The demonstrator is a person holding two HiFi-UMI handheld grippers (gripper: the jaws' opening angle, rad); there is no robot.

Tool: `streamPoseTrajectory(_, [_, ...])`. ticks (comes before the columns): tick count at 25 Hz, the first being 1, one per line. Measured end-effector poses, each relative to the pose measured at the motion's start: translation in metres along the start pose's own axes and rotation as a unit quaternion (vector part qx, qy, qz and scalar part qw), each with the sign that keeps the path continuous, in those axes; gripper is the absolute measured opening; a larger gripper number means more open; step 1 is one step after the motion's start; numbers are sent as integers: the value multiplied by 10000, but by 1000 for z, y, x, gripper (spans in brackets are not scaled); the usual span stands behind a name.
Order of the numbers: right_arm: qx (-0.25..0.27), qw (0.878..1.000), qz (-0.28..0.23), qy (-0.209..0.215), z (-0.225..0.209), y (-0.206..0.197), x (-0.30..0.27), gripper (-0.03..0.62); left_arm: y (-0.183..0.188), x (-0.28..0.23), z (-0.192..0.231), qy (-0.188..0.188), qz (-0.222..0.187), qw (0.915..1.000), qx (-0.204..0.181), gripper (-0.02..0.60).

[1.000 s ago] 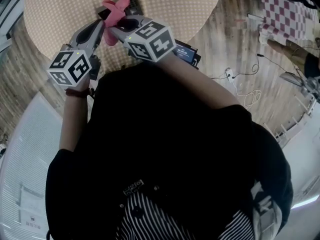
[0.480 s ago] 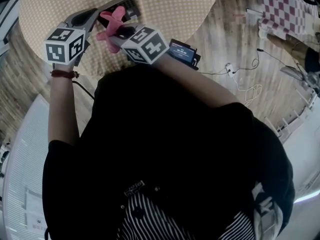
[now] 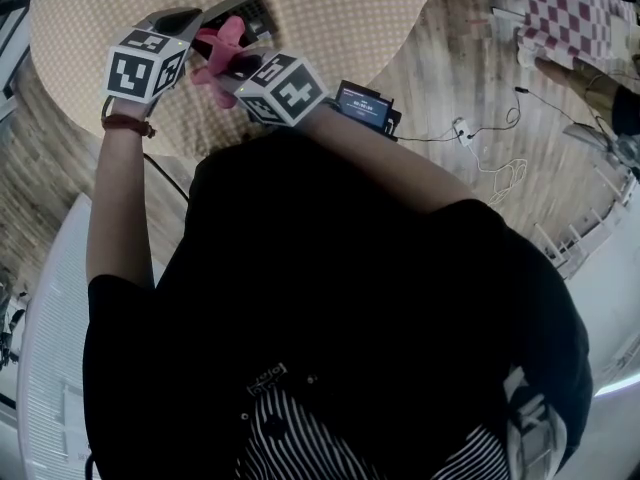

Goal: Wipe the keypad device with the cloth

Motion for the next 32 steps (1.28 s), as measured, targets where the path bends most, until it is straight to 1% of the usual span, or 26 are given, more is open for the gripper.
streamPoseTrajectory(4, [-26, 10000, 59, -28, -7, -3, -6, 49, -6, -13, -4, -63, 122, 9999, -97, 3])
streamPoseTrajectory(13, [-38, 9999, 158, -44, -16, -3, -13, 49, -5, -24, -6, -100, 171, 9998, -18, 5])
streamPoseTrajectory(16, [-71, 9998, 184, -75, -21, -4, -16, 49, -6, -26, -6, -58, 153, 9999, 20, 3])
streamPoseTrajectory(19, [-79, 9997, 169, -124, -23, -2, -19, 49, -6, -25, -10, 10, 162, 9998, -105, 3])
streamPoseTrajectory(21, [-1, 9998, 148, -165, -22, 3, -23, 49, -5, -24, -11, 64, 148, 9997, -187, 3])
streamPoseTrajectory(26, [263, 9991, 83, -332, -25, 19, -36, 49, -7, -26, -8, 182, 26, 9997, -130, 3])
streamPoseTrajectory(29, [196, 9991, 145, -339, -34, 19, -42, 49, -4, -27, -8, 319, 29, 9990, -296, 3])
streamPoseTrajectory(32, [46, 9993, 201, -302, -37, 14, -46, 49, -5, -26, -10, 413, -2, 9985, -363, 3])
Point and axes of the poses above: the fingertips, and each gripper's own axes: x backward along the fingers, z to its left, y out of its top, the point moved 7 cm from there along x, backward along the fingers, and after that the axes turned 7 degrees about y, right-handed, at the moved point
